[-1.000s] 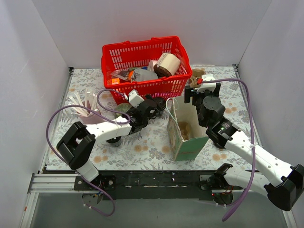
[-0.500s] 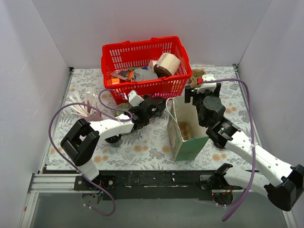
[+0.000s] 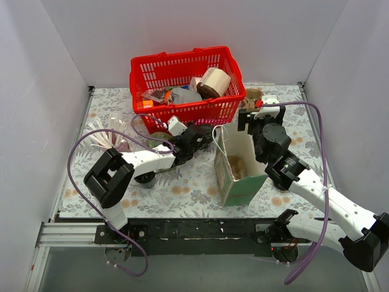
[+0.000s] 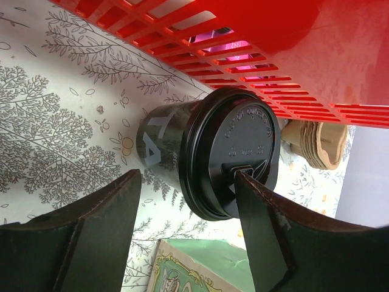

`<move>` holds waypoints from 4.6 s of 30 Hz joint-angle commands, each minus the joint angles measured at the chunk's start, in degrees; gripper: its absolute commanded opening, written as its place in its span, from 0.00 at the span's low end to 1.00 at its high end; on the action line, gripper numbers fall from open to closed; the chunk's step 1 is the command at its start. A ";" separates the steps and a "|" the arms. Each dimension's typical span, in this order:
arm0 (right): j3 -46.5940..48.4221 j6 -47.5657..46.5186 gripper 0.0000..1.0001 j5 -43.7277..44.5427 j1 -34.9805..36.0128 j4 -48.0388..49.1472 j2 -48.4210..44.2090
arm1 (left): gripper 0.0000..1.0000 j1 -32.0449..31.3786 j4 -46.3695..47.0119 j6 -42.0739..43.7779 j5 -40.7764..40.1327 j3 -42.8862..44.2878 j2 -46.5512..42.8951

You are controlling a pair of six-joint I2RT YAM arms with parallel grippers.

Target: Pack the takeout coffee

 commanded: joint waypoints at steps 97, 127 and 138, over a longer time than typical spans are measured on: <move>10.50 4.35 0.90 7.11 -0.09 -17.88 -7.14 | 0.37 2.58 -37.64 23.52 14.34 33.54 -25.20; 6.01 1.80 0.91 27.32 -0.44 -13.14 -11.19 | 0.34 -3.66 -48.62 37.50 49.67 55.10 -5.51; 6.01 2.94 0.91 26.09 -0.44 -14.46 -10.66 | 0.35 -3.66 -53.19 43.65 54.67 63.78 2.21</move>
